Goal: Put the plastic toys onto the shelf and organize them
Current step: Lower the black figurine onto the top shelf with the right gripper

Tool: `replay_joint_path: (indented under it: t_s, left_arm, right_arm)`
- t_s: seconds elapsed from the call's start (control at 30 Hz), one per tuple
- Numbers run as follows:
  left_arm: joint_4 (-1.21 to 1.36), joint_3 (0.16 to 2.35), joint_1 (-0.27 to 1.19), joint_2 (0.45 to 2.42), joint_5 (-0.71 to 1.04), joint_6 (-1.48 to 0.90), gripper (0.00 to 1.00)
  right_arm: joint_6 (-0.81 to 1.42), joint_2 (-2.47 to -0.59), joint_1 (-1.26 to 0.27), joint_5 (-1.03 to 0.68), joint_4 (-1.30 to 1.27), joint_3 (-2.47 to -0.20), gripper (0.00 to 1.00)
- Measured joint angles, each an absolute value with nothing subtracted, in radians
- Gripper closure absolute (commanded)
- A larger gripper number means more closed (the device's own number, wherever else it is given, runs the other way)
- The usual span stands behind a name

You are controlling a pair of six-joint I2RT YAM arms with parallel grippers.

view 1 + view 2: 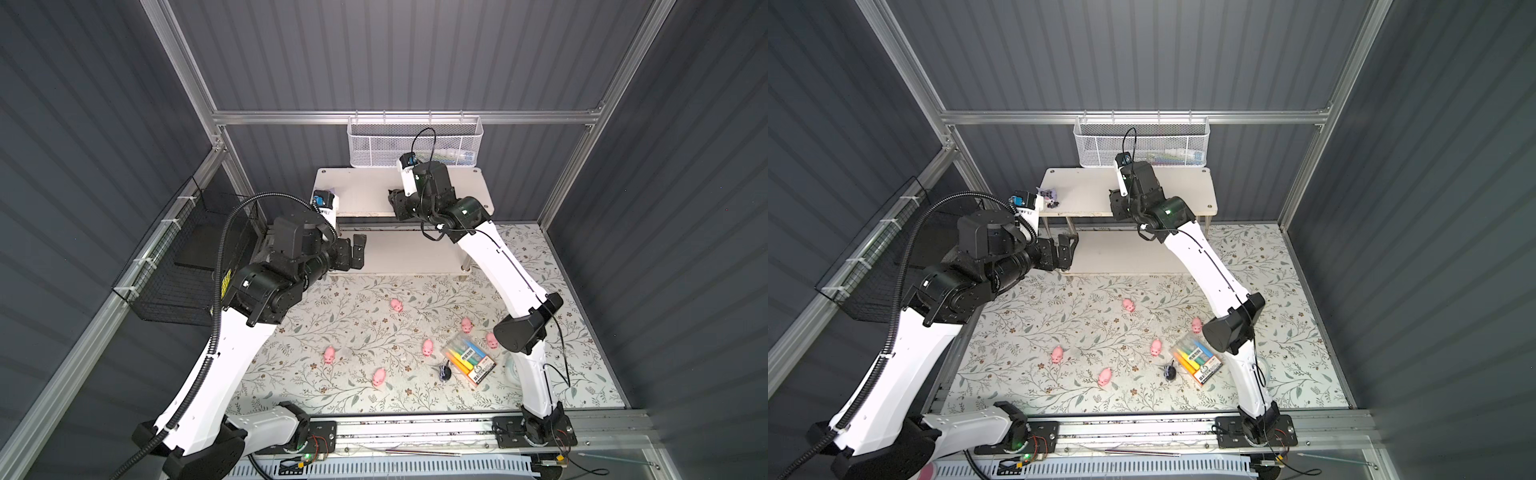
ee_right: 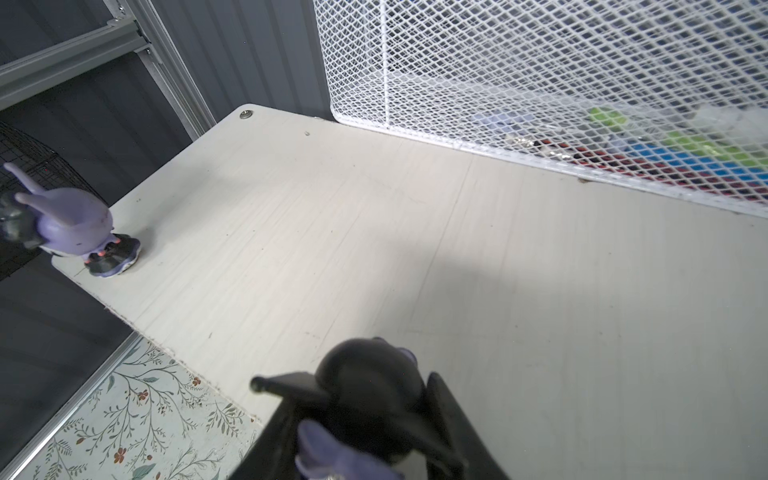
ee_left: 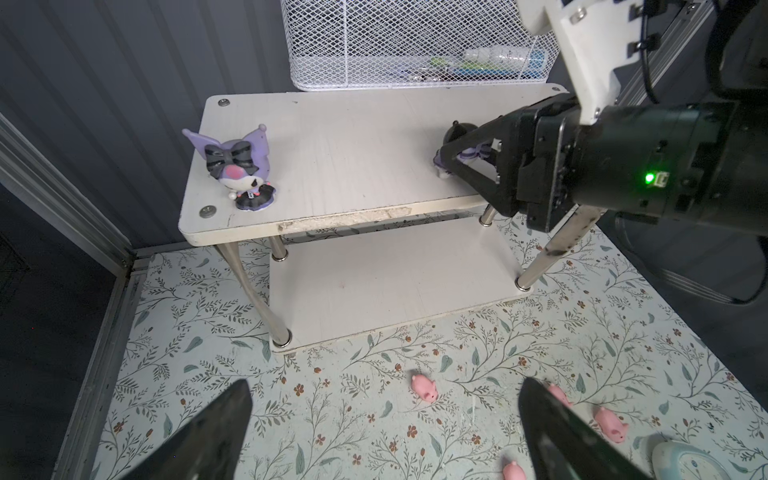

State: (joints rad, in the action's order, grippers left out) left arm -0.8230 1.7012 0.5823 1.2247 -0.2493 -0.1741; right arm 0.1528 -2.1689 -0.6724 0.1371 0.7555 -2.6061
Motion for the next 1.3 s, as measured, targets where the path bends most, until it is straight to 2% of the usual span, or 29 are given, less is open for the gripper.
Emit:
replay_joint_path:
  t_s: [1.3]
  left_arm:
    - [-0.823,1.701,0.574,1.231,-0.249,-0.167,0.0]
  right_arm:
    - [0.156,-2.181,-0.666,0.134,0.748,-2.617,0.57]
